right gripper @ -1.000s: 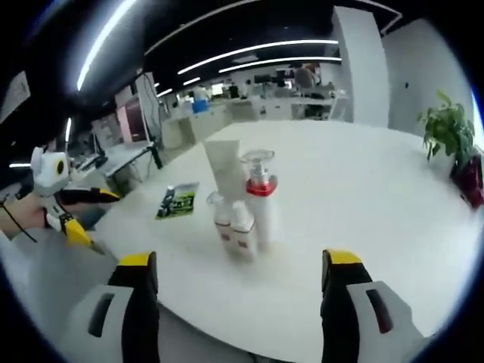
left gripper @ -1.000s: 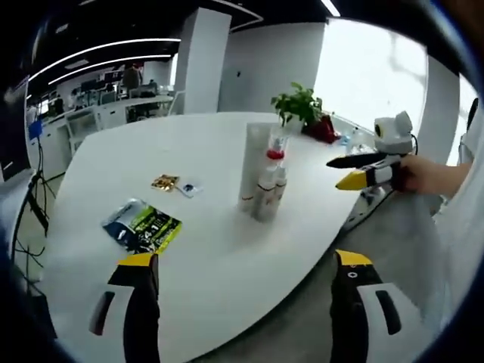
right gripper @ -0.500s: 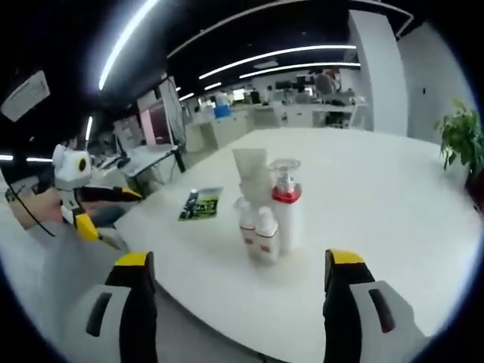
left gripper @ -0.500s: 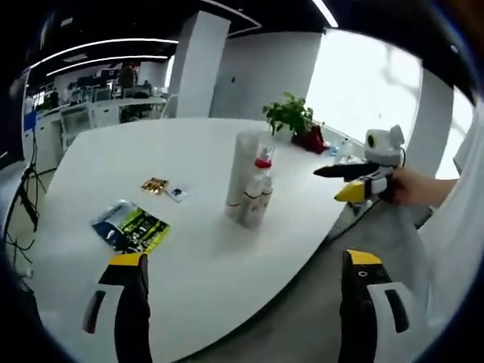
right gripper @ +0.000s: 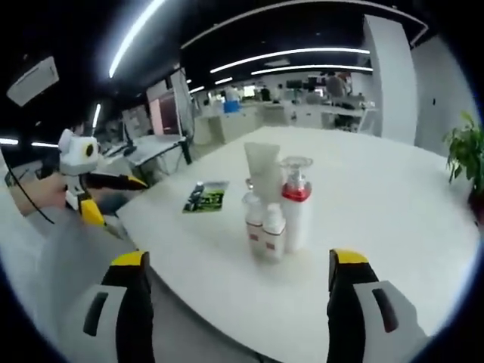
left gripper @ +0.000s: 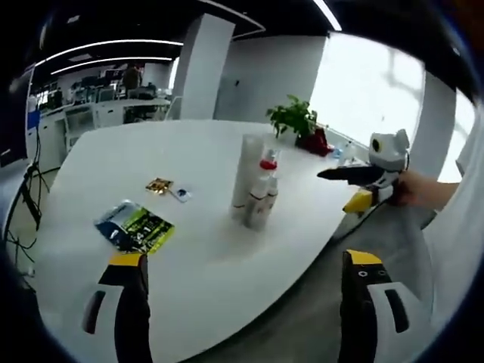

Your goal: Arrange the skincare products in the storage area until every visible bottle or jar stands upright without overlapping.

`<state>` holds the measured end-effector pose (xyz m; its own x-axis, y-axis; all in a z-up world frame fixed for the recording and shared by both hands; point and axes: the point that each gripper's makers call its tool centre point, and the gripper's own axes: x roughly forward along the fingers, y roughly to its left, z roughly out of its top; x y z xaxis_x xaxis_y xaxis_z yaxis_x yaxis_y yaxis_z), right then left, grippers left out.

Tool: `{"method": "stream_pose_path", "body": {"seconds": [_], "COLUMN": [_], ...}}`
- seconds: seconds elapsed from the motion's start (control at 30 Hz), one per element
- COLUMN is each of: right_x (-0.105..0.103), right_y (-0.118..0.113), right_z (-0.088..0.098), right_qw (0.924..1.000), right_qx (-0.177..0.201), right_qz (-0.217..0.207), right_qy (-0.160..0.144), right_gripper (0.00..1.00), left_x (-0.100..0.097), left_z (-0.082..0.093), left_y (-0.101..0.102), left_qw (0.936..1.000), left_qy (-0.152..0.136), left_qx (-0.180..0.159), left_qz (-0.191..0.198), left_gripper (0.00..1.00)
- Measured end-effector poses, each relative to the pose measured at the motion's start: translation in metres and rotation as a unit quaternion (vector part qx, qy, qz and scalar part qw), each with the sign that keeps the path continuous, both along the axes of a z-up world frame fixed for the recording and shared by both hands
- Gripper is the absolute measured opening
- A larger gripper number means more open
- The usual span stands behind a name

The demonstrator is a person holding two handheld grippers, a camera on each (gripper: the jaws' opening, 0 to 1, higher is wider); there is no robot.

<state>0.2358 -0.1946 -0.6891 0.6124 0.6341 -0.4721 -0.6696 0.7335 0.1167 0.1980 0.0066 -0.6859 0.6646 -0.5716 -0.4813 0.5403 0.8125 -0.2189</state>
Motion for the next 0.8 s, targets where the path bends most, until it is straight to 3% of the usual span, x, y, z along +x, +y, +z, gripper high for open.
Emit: {"method": "stream_pose_path", "body": {"seconds": [0.1, 0.4, 0.8], "right_x": [-0.001, -0.001, -0.002], "right_y": [0.0, -0.001, -0.001], "right_z": [0.001, -0.003, -0.006], "right_qw": [1.0, 1.0, 0.9999], "right_qx": [0.002, 0.0, 0.002], "right_qz": [0.0, -0.002, -0.006], "right_qy": [0.001, 0.007, 0.015], "right_gripper": [0.96, 0.96, 0.95], "left_x": [0.001, 0.004, 0.017], "left_z": [0.005, -0.001, -0.015], "left_y": [-0.003, 0.005, 0.023], "left_qw": [0.9999, 0.9998, 0.9959], "left_qy": [-0.011, 0.0, 0.039], "left_qx": [-0.008, -0.002, -0.003], "left_qz": [0.0, 0.02, 0.082], "left_gripper": [0.99, 0.99, 0.99]}}
